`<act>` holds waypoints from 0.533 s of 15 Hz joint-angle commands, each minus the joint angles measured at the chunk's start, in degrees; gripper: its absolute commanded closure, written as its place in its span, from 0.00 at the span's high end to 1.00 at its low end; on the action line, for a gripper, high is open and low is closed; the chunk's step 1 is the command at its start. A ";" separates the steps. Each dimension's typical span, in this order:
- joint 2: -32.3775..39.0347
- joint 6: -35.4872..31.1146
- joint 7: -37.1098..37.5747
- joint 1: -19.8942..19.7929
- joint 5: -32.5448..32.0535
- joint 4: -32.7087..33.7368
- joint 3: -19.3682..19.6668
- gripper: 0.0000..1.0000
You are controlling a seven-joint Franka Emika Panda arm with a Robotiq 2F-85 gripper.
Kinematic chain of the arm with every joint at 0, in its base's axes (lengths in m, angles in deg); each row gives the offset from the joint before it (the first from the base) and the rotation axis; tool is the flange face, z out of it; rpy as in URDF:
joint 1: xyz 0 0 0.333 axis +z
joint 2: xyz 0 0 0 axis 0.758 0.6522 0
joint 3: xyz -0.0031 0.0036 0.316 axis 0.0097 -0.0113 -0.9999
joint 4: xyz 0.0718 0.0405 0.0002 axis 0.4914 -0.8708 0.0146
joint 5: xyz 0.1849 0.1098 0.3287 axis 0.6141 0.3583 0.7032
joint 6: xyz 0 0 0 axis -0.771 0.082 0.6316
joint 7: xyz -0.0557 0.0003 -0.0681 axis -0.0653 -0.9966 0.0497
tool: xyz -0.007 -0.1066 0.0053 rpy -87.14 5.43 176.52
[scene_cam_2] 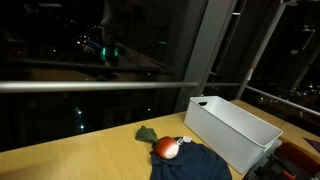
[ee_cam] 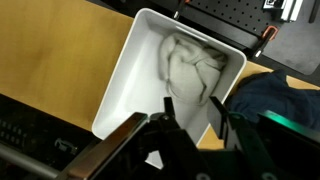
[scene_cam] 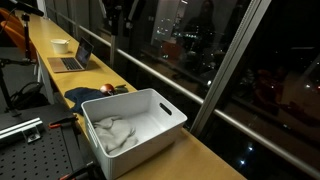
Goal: Remove the blue shirt, the white towel and turnip from the basket, then put them back in the basket
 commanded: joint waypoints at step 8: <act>2.06 -10.41 -0.35 6.99 2.36 -6.93 -6.93 1.00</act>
